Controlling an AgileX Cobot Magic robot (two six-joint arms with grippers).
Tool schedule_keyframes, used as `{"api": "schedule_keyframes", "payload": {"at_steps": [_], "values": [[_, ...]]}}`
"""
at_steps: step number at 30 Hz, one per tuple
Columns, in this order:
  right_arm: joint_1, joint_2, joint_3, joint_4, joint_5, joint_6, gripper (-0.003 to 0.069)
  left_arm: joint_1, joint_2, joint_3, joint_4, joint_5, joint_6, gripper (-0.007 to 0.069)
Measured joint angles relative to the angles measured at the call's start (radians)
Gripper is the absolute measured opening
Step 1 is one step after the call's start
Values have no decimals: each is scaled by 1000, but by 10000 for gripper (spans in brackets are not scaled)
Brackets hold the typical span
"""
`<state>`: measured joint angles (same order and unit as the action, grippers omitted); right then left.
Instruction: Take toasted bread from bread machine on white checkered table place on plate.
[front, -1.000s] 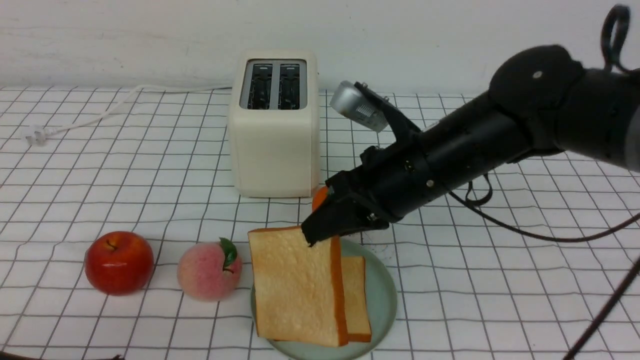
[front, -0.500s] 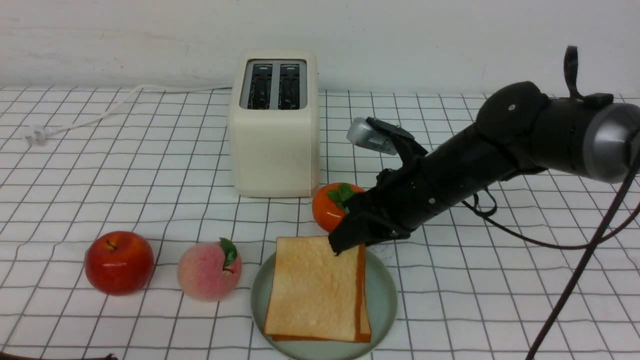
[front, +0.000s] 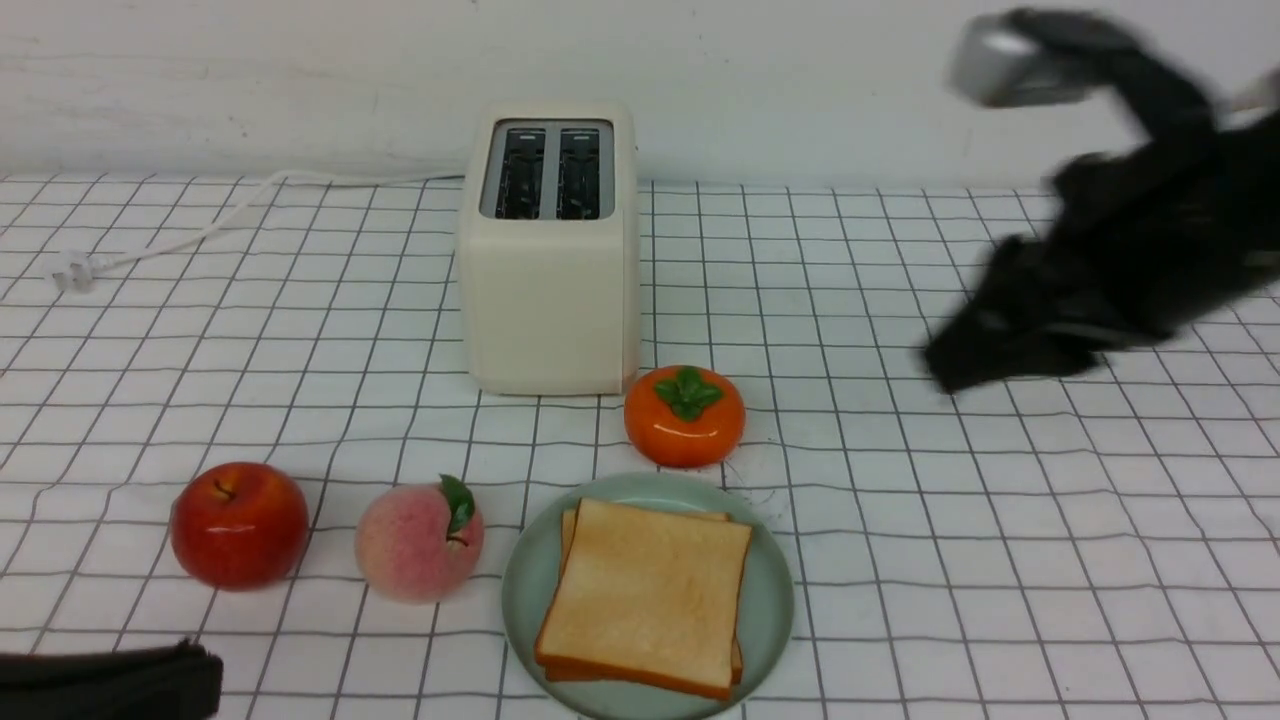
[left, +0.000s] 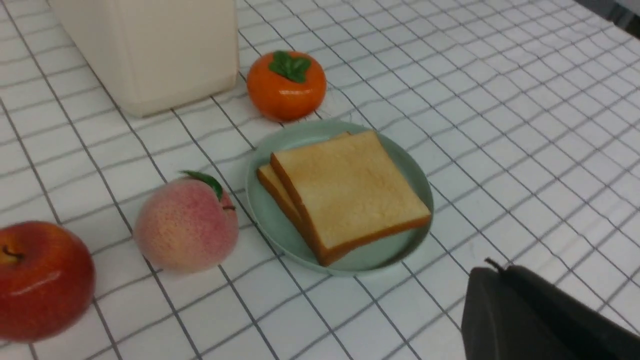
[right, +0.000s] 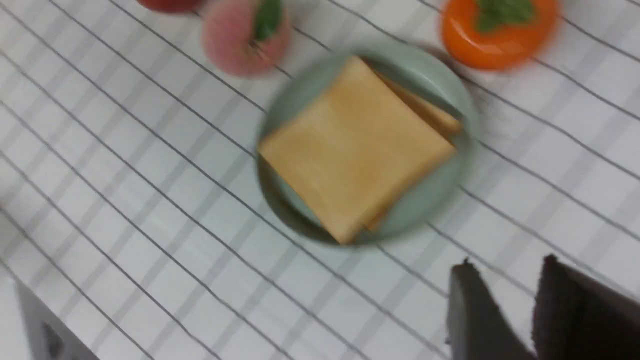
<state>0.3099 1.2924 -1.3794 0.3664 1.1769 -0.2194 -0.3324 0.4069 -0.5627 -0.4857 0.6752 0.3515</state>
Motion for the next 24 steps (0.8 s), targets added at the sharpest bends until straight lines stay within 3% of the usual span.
{"api": "schedule_keyframes", "payload": {"at_steps": [4,14,17,18,24], "values": [[0,-233,116,-175,61,139,-3,0,-114,65,2,-96,-4,-13],[0,-765,566,-257,9,367,-6,0,-380,248,1,-311,-28,-13],[0,-918,675,-269,-102,420,-3,0,-391,288,0,-350,-30,-13],[0,-1018,758,-285,-206,476,-3,0,-391,314,-1,-361,-30,-13],[0,-1146,963,-308,-560,600,3,0,-391,374,-2,-372,-30,-13]]}}
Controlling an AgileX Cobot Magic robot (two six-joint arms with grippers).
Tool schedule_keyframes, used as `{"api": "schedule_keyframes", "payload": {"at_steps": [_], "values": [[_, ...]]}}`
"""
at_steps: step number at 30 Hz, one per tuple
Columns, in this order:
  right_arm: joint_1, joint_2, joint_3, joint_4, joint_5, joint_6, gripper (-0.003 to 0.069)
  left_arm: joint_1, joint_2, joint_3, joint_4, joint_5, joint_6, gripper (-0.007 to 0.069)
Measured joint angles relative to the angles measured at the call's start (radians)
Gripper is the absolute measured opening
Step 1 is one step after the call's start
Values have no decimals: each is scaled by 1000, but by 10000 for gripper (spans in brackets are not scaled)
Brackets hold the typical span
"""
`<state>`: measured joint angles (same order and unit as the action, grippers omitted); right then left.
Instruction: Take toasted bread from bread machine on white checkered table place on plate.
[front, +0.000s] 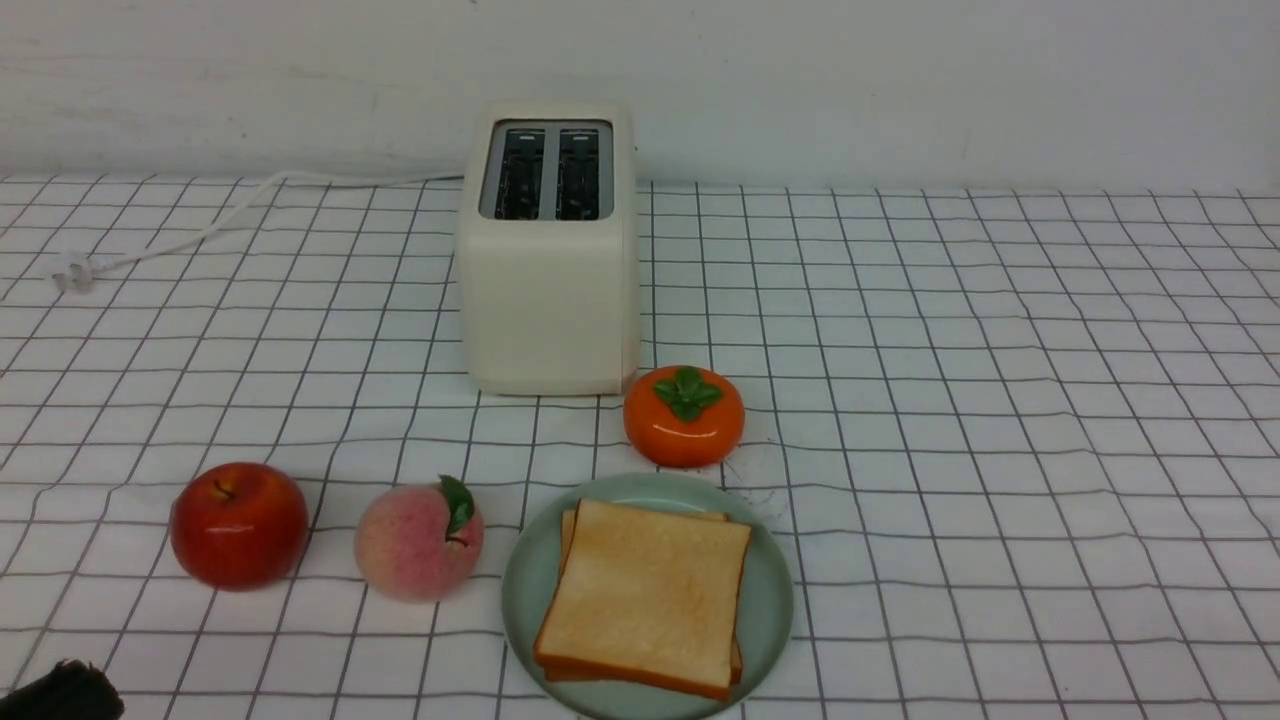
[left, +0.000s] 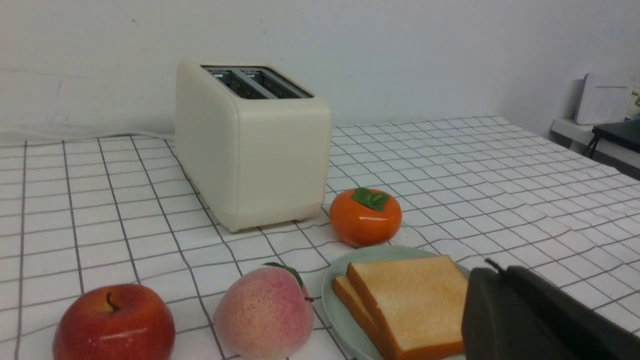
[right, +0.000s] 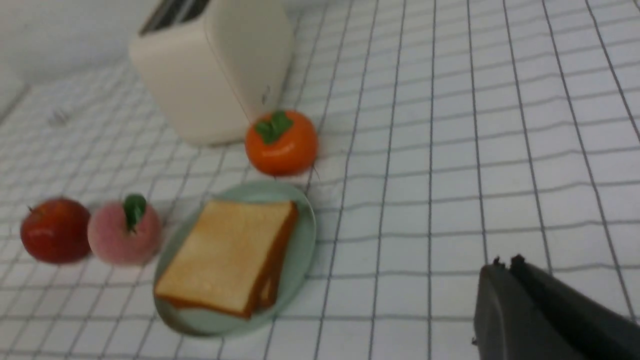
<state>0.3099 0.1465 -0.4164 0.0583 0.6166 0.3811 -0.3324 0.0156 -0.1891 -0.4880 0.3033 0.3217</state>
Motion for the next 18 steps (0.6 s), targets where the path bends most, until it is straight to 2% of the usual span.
{"api": "schedule_keyframes", "payload": {"at_steps": [1,2,7,14,18], "values": [[0,0,7,-1,-13,1,3,0,0,2,0,0,0,-13],[0,0,64,-7,-121,10,7,0,0,18,0,0,0,-13],[0,0,186,-10,-277,19,13,0,0,36,0,1,0,-13],[0,0,303,-20,-290,19,15,0,0,39,0,7,0,-13],[-16,-14,340,-97,-284,12,9,0,0,39,0,7,0,-13]]}}
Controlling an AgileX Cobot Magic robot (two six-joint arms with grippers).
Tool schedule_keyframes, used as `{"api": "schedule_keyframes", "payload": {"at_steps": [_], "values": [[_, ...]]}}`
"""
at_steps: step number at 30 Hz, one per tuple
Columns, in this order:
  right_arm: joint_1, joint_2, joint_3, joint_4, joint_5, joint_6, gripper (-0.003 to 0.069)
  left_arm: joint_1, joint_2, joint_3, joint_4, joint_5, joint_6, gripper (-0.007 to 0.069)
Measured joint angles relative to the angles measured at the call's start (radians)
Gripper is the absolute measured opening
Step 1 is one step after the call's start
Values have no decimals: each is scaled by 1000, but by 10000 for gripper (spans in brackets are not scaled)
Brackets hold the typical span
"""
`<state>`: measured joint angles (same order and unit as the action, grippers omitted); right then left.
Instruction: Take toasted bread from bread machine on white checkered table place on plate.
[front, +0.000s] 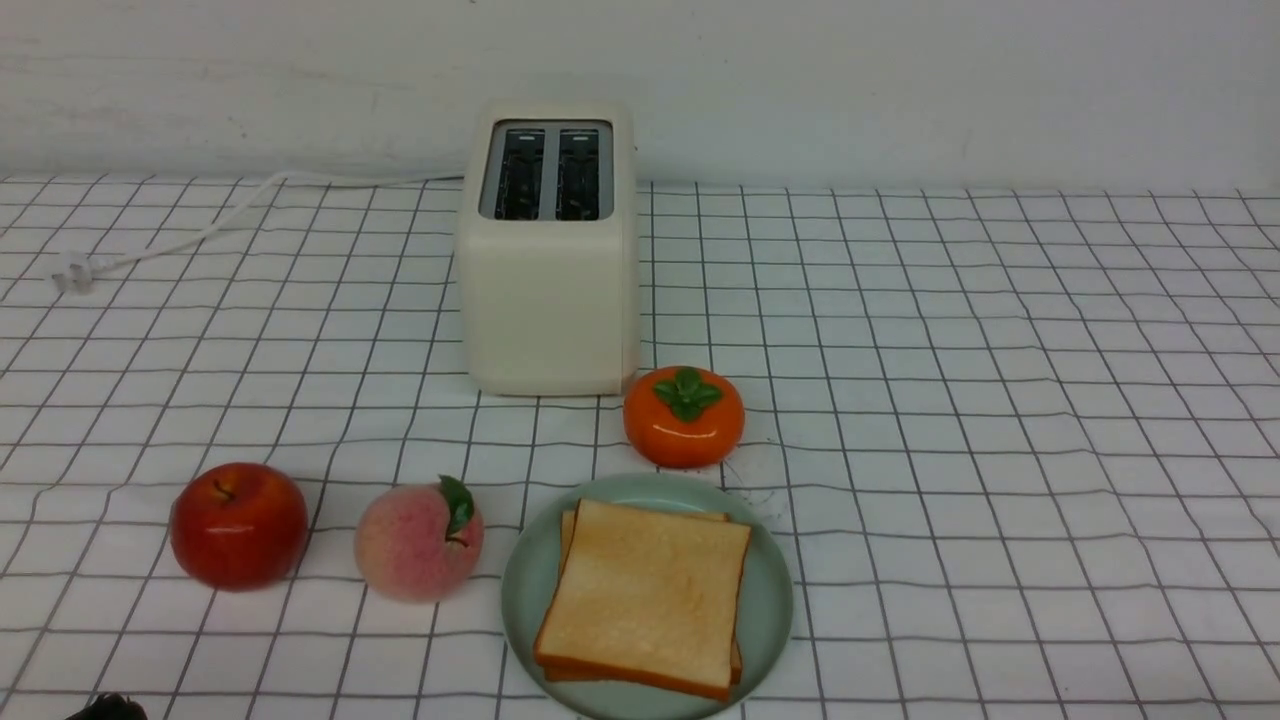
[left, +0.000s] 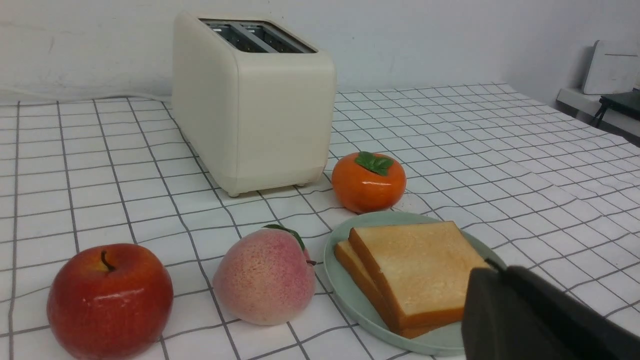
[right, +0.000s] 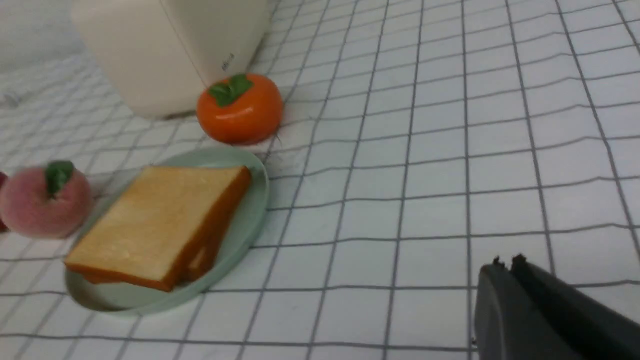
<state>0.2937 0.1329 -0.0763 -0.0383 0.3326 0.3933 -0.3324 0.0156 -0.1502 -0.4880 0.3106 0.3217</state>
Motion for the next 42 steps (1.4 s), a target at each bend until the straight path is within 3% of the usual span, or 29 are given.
{"api": "schedule_keyframes", "payload": {"at_steps": [4,8,22,25,31,42], "values": [[-134,-67,82,-42,-63,-76,-20,0,0,0,0,1,0,-13],[-204,-132,101,-43,-10,-117,-20,0,0,0,0,1,0,-13],[-212,-143,93,9,61,-177,-20,0,0,1,-2,8,0,-13],[-212,-143,93,14,57,-221,-20,0,0,1,-2,9,0,-13],[-244,-143,93,146,57,-451,-20,0,0,1,-2,9,0,-11],[-252,-143,93,159,58,-485,-18,0,0,1,-2,10,0,-6]]}}
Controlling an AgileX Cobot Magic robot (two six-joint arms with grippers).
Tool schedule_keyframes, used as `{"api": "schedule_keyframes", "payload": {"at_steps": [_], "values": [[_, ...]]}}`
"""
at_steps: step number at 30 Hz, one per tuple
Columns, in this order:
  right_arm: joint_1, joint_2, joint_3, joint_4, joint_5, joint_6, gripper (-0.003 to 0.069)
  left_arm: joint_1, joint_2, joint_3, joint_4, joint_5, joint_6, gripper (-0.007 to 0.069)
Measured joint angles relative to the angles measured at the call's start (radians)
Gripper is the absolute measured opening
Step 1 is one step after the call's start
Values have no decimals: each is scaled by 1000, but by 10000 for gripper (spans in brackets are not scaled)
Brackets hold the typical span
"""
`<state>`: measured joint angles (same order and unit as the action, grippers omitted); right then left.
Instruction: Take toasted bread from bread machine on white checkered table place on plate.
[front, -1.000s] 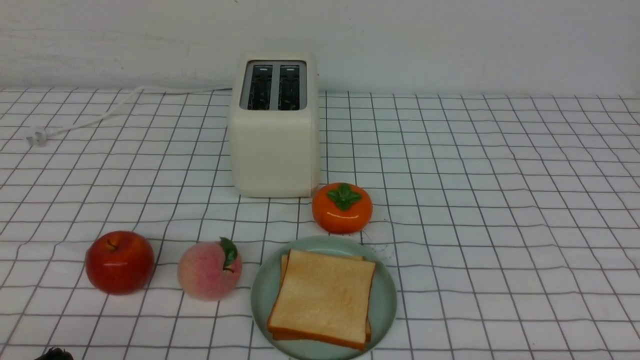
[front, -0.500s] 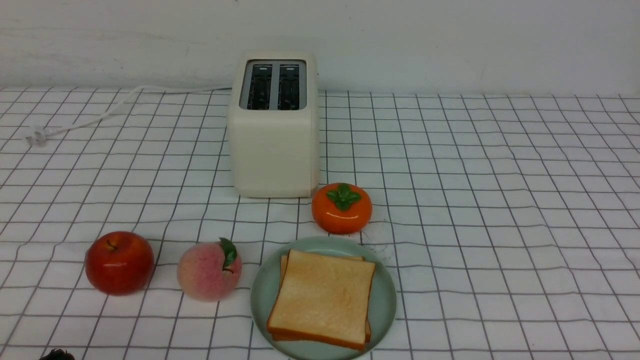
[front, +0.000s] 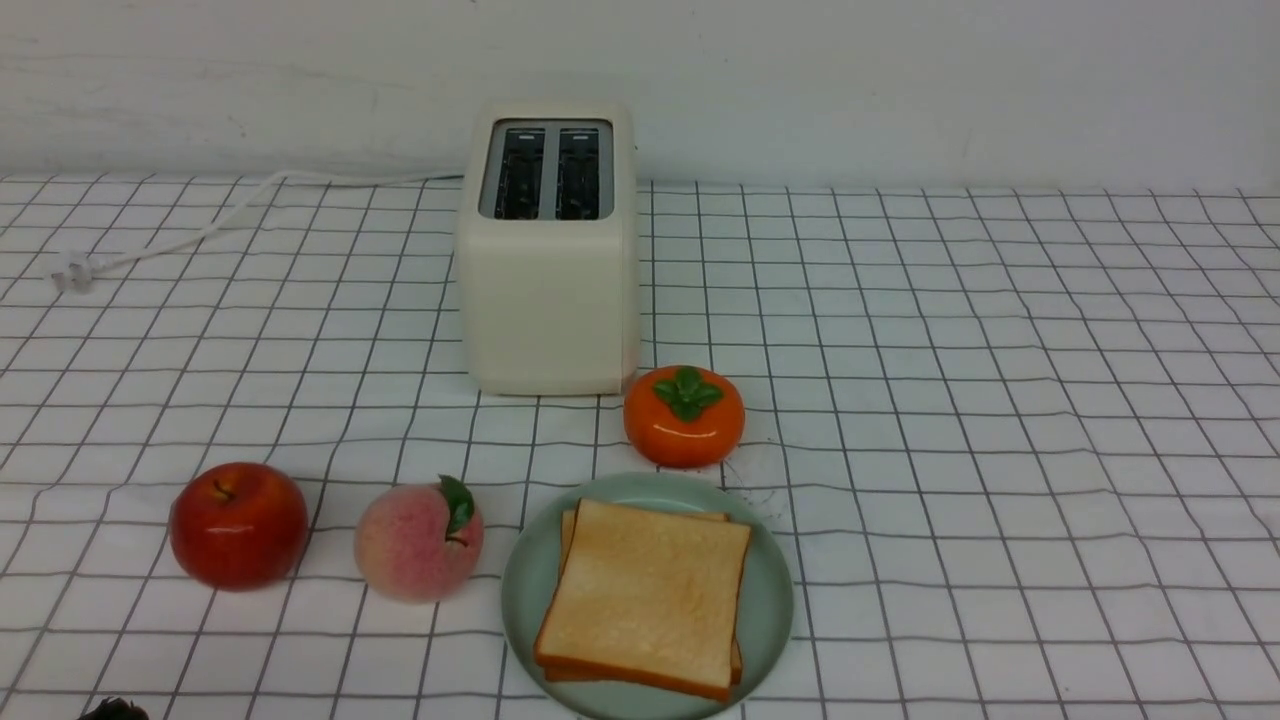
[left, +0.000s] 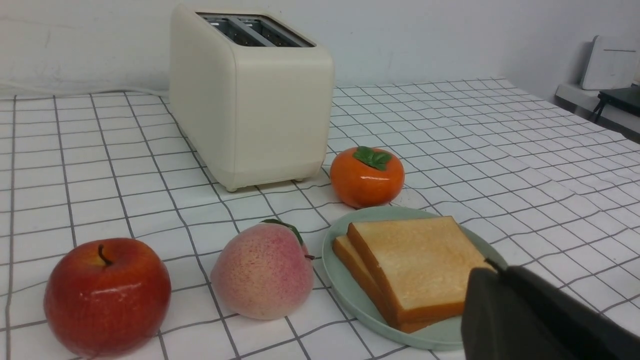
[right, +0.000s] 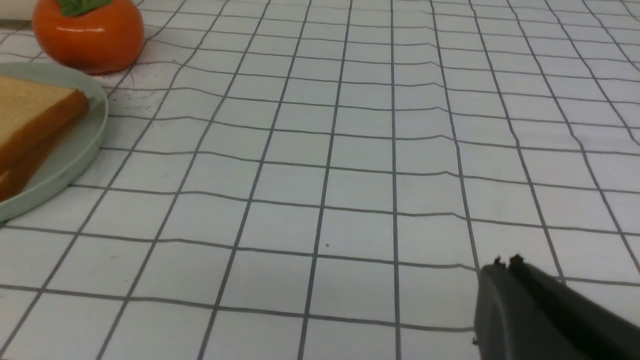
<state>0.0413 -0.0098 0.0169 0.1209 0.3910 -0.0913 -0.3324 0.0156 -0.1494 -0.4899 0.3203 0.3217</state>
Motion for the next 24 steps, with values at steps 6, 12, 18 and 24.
{"api": "schedule_keyframes", "payload": {"at_steps": [6,12,18,24], "values": [[0,0,0,0,0,0,-15,0,0,0,0,1,0,-2],[0,0,0,0,0,0,-10,0,0,0,-1,3,0,4],[0,0,0,0,0,0,-6,0,0,2,-1,-3,0,5],[0,0,0,0,0,0,0,26,-1,63,69,-130,-80,-13]]}}
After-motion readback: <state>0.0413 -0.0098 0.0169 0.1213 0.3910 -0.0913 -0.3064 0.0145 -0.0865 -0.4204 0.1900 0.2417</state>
